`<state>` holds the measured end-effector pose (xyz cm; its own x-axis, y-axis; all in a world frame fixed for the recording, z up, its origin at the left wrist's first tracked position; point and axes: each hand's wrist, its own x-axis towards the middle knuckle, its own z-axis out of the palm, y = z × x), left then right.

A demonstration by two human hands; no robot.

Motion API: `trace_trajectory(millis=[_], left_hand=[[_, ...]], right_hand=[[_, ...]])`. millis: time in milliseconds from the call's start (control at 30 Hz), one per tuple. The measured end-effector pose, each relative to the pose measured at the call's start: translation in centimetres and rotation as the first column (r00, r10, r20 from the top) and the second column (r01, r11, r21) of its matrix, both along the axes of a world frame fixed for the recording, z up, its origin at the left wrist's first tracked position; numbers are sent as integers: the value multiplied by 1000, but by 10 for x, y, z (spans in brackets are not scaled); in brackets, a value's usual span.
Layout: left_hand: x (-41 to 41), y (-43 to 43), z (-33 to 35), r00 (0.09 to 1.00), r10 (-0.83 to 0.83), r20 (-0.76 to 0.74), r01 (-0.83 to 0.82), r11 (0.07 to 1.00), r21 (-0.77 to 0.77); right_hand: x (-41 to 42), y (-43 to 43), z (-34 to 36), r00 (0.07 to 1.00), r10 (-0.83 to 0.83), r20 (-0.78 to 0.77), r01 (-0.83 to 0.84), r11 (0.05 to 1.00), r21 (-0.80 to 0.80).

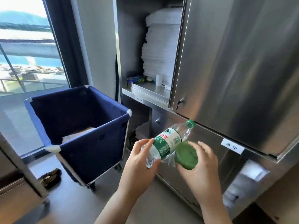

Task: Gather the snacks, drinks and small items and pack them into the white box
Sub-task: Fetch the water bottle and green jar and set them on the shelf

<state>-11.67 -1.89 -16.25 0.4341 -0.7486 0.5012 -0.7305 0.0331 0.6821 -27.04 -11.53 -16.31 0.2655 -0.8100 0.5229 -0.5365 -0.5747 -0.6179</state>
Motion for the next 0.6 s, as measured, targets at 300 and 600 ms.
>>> trace_trajectory(millis=[300,600], left_hand=[[93,-49,-10,989,144,9,-145,988,53],[252,-111,-12,970,240,50,-241,971,14]], right_hand=[[111,-70,-19,989,146,6,-146,985,88],[281,-139,-18,967,252,30,-253,966,46]])
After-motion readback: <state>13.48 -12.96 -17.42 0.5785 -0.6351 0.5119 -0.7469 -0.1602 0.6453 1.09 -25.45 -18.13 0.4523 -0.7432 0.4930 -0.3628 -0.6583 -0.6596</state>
